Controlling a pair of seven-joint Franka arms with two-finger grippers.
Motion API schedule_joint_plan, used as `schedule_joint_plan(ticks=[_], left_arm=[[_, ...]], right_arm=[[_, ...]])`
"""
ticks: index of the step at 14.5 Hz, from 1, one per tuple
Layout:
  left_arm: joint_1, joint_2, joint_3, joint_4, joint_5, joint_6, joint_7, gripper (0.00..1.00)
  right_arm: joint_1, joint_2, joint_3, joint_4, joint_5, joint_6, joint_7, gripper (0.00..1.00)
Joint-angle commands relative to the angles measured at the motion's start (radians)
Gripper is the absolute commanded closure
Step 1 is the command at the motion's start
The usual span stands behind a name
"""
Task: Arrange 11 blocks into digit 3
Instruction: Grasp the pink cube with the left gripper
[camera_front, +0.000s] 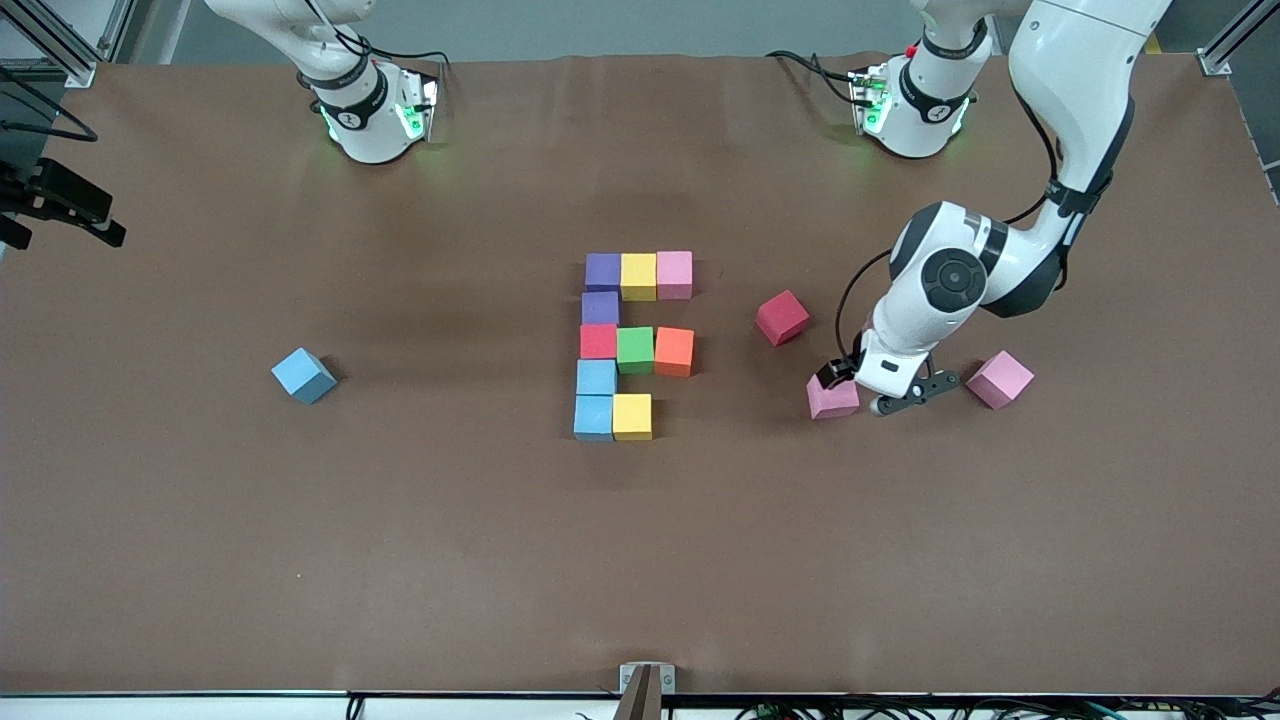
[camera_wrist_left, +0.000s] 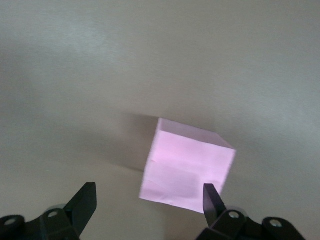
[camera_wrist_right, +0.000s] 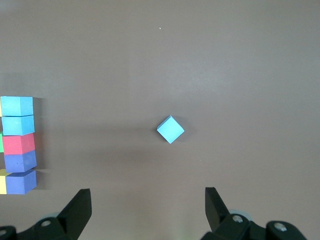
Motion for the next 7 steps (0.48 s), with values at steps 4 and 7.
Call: schedule_joint_plan(ticks=[4,7], left_arm=[[-0.023,0.093,-0.002,0.099,0.054,0.004,0.005,0.06],[-0.023,0.112,-0.002,0.116,0.068,0.004,0.003,0.06]], right_arm=[[-0.015,0.004,0.013,0.011,-0.01,-0.01,-0.007,0.0],[-0.015,0.004,0.013,0.011,-0.01,-0.01,-0.007,0.0]])
